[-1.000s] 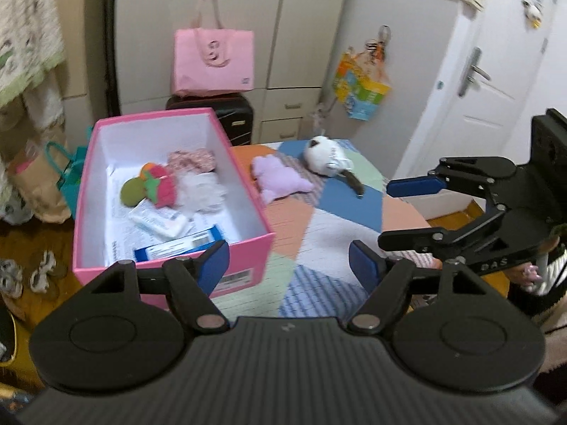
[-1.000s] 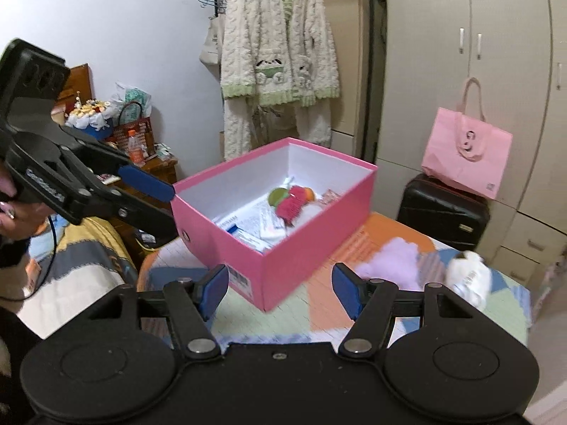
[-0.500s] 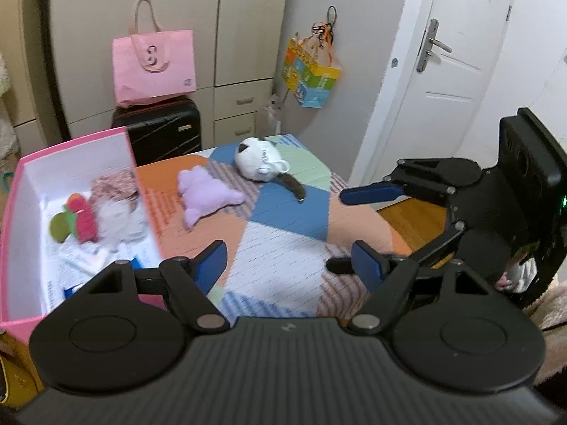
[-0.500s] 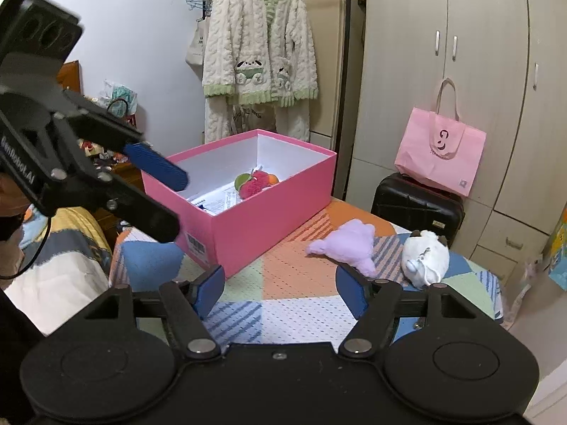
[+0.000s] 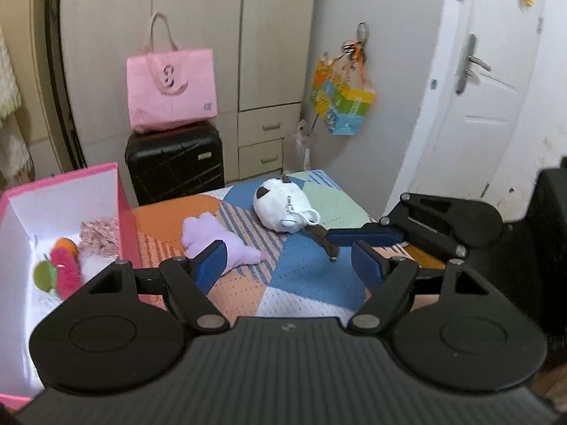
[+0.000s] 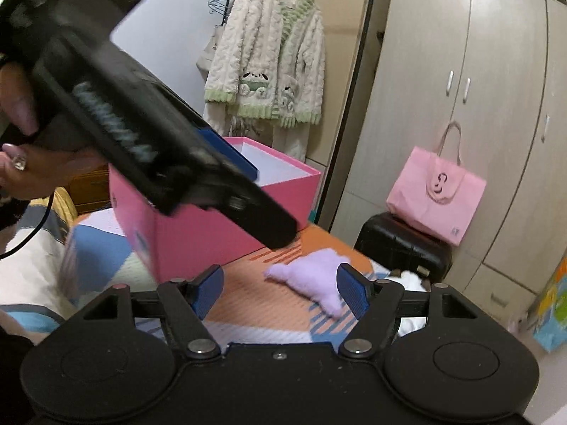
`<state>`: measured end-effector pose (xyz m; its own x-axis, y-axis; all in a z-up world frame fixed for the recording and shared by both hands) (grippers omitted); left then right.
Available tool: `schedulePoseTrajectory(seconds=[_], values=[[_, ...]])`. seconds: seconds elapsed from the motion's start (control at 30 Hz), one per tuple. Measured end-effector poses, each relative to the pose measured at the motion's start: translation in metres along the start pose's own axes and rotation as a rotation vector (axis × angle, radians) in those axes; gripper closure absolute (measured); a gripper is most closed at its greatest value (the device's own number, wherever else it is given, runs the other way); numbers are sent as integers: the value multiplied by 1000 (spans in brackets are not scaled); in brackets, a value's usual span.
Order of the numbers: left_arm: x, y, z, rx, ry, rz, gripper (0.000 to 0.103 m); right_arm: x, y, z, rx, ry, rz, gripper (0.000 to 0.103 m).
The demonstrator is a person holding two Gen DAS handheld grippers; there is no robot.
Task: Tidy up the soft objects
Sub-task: 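Move both grippers back to the table toward the lavender plush, then grasp the lavender plush with both grippers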
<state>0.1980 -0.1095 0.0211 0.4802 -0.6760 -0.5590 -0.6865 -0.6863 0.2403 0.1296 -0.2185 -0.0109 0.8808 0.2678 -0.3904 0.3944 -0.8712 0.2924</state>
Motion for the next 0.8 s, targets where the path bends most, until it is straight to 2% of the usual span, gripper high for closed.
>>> schedulePoseTrajectory(seconds=[0.1,0.2,0.37,0.43,0.53,0.63,0.77,0.8], values=[[24,-13,-4,-28,-8,-30,28,20,7,3,8,26,-28,28],[44,-30,-4,-83,-11,-50,29,46,14,9,11,27,-22,28],[76,-50,2,-153,-32,-116,30,87,22,19,33,-35,-61,28],[90,-58,4,-161,-62,-128,30,98,23,21,34,-46,-76,28],[107,-76,6,-204,-96,-188,31,114,23,24,20,-59,-85,28],[115,-86,8,-244,-87,-193,32,129,22,28,5,-75,-63,28],[122,-93,14,-247,-82,-259,35,148,21,33,50,-134,-91,28],[124,-97,16,-262,-91,-256,35,152,21,34,57,-147,-97,28]])
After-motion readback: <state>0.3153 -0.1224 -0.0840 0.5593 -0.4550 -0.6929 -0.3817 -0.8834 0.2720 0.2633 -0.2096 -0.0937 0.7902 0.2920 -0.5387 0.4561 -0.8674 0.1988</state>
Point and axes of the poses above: each gripper's, at about its wrist camera, not at the fingertips, and x roughly the way its jaws point, y to its right, z to its underside, the point moved 3 cm from there along x, roughly the way its jaws point, and after that the axes turned 14 degrees about z, right-handed, at the moved point
